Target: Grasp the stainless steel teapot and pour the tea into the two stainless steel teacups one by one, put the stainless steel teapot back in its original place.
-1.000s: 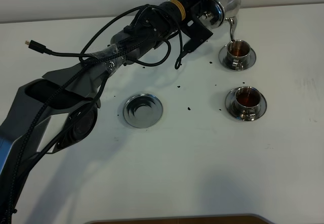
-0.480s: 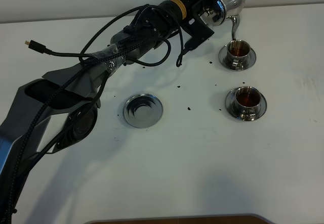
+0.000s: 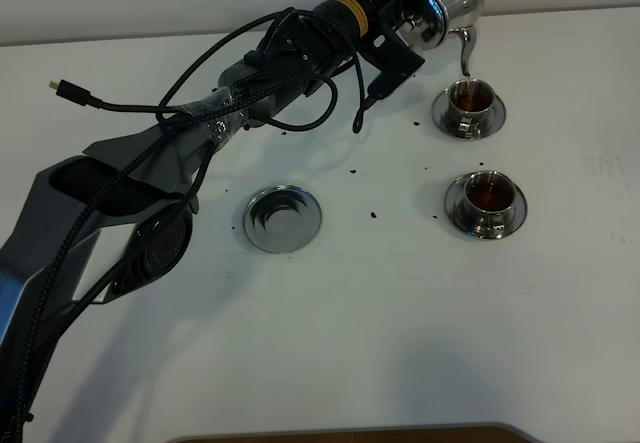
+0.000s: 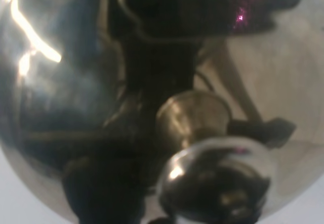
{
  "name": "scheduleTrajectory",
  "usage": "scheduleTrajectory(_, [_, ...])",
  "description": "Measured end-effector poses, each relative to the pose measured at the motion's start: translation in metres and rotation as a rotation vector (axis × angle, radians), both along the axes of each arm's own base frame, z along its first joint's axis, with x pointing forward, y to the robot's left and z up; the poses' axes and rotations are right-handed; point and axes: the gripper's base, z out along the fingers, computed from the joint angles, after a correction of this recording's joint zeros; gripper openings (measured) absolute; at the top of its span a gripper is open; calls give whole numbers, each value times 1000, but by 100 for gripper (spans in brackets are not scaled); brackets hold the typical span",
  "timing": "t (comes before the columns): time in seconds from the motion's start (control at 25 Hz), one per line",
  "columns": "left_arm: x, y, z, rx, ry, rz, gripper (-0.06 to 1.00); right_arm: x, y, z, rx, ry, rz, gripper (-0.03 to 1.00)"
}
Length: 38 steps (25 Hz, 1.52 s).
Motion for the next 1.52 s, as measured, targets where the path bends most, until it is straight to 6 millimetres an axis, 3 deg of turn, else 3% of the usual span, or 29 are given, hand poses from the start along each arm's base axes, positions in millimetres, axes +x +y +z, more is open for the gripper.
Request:
scheduleTrajectory(0.72, [1, 2, -5, 7, 47, 30, 24, 0, 0, 0, 0, 0, 0, 48])
scheduleTrajectory(1.0, [1, 2, -21, 30, 62, 25, 24, 0, 0, 0, 0, 0, 0, 48])
scheduleTrajectory(1.52, [0, -2, -16, 54, -27, -21, 24, 0, 0, 0, 0, 0, 0, 48])
